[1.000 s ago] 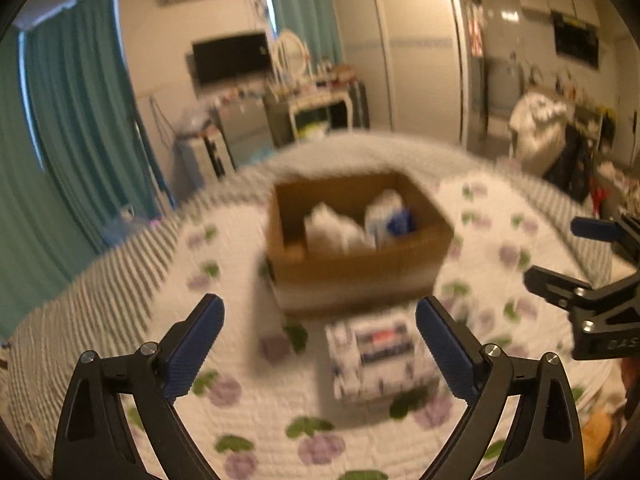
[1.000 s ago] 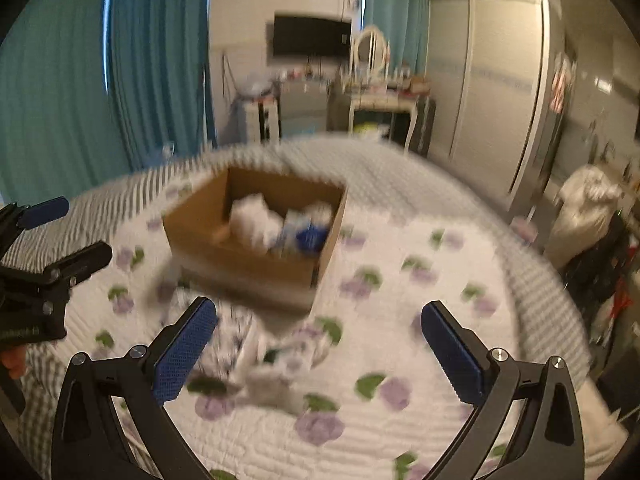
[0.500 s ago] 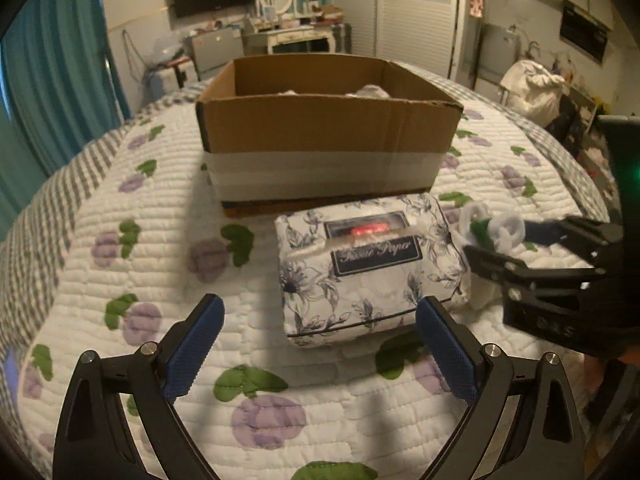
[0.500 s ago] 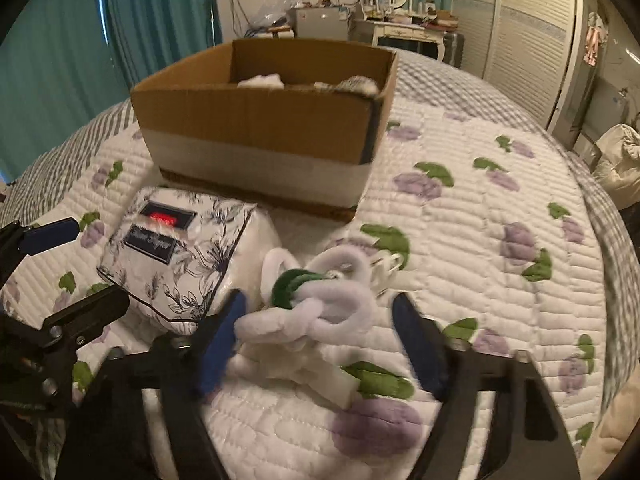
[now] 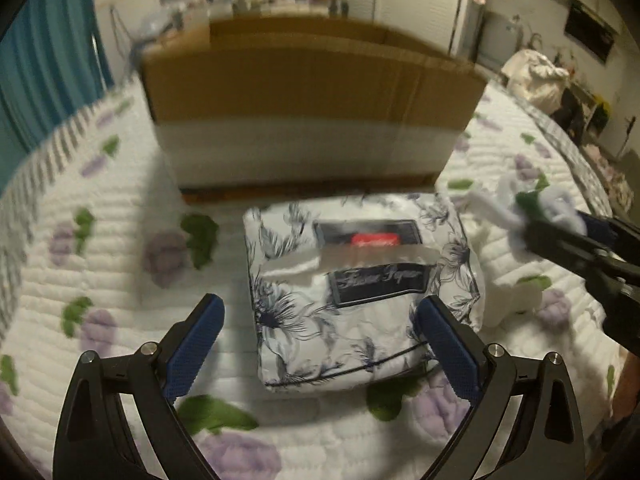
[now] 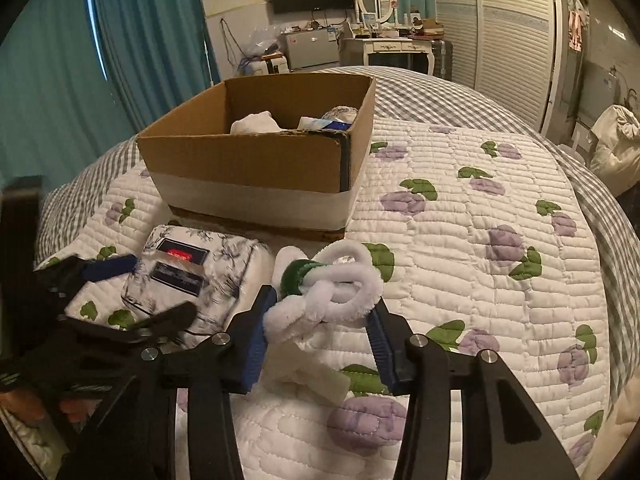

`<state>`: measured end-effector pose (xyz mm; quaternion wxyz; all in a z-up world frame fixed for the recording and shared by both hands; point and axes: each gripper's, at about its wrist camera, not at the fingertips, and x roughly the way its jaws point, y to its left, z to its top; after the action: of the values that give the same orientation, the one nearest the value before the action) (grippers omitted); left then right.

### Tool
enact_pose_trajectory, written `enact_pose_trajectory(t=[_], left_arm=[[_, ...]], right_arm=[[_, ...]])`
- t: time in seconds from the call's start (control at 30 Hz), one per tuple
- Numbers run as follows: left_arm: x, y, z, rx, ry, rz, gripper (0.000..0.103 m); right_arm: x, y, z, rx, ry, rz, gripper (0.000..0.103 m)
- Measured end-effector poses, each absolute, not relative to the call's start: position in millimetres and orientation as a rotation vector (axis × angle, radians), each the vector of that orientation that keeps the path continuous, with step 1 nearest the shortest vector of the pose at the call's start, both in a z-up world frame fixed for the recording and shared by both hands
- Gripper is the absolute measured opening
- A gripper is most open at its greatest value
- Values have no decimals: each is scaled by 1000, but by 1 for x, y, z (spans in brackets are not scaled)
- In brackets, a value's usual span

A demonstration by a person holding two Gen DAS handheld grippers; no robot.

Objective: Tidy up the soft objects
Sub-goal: 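Grasp the white fuzzy hair tie with the right tool, then grasp the floral tissue box with the left tool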

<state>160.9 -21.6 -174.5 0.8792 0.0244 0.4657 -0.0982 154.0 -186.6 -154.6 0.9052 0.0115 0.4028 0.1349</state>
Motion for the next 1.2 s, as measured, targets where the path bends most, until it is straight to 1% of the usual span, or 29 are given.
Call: enact_pose_trajectory(t=[0.13, 0.2, 0.23, 0.27, 0.3, 0.33, 0.37, 0.47, 0.57, 0.73, 0.93, 1.2], left_arm=[[163, -16, -186, -33, 983, -228, 101], [160, -16, -184, -45, 981, -234, 97], [157, -17, -181, -42, 975, -249, 84], [153, -20, -176, -31, 966, -272, 77], [149, -24, -172, 3, 949, -271, 75], [146, -27, -169, 31, 938, -276, 65], [141, -30, -164, 62, 917, -274, 58], [133, -28, -147, 62, 880, -286, 47], [126, -20, -131, 48, 846, -288, 44], [114, -9, -101, 23, 797, -301, 44], [99, -1, -53, 32, 703, -281, 44], [123, 22, -3, 16, 602, -253, 44]], right_arm=[[154, -186, -158, 28, 841, 280, 45], [153, -186, -159, 26, 841, 278, 45], [152, -186, -158, 27, 840, 277, 45], [152, -186, -158, 27, 838, 276, 45], [151, -186, -156, 25, 837, 275, 45], [150, -185, -155, 23, 837, 273, 45], [150, -186, -154, 20, 835, 270, 45], [147, -187, -145, 16, 823, 257, 45], [140, -186, -130, 14, 800, 245, 45], [126, -184, -104, 26, 754, 243, 45], [108, -177, -59, 33, 674, 272, 45], [126, -163, 3, 18, 556, 291, 45]])
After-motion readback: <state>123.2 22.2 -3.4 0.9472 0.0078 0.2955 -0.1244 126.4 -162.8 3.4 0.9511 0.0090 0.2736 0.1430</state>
